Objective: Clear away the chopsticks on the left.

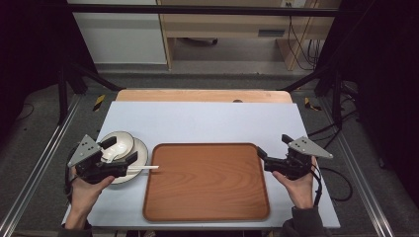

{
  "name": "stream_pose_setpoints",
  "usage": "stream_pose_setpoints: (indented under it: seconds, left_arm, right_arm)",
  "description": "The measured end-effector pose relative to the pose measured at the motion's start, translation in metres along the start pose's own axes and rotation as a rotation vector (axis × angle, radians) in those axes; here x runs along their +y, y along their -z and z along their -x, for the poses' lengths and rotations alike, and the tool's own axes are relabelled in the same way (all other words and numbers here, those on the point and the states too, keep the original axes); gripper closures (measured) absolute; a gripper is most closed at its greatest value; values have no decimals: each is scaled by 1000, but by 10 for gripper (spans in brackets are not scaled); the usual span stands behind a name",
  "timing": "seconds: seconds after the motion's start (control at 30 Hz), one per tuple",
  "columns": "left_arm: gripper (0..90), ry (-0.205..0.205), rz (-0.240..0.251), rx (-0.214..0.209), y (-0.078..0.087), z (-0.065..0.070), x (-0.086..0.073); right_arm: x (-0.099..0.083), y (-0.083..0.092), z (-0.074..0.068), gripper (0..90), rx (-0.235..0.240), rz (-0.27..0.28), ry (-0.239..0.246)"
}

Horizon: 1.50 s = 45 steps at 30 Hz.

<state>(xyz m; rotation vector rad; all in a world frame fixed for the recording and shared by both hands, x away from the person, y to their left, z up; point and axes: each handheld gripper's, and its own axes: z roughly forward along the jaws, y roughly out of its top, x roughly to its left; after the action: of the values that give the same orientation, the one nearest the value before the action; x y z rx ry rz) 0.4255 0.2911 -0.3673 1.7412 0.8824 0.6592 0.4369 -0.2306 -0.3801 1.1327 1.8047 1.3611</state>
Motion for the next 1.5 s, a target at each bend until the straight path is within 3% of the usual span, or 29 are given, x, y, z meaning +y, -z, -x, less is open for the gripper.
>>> stream_pose_setpoints:
  seconds: [0.47, 0.73, 0.83, 0.93, 1.03, 1.27, 1.5]
  left_arm:
    - [95, -25, -47, -53, 19, -16, -10]
    - [99, -61, -64, -53, 46, -23, -25]
    - [111, -86, -91, -47, 52, -25, -30]
    - [124, -119, -152, -37, 59, -27, -36]
    - [138, -116, -160, -59, 62, -29, -39]
    - [148, -152, -249, -58, 61, -31, -50]
    - [192, -146, -323, -35, 43, -43, -68]
  right_arm:
    - [1, 0, -6, 65, -10, -14, 3]
    - [1, 0, -7, 66, -15, -27, 2]
    - [1, 0, -6, 66, -20, -26, -2]
    - [1, 3, -6, 67, -20, -21, -2]
    - [1, 3, -5, 67, -20, -21, -7]
    - [-1, 2, -5, 70, -19, -25, -10]
    - [-3, -3, -7, 71, -10, -44, -7]
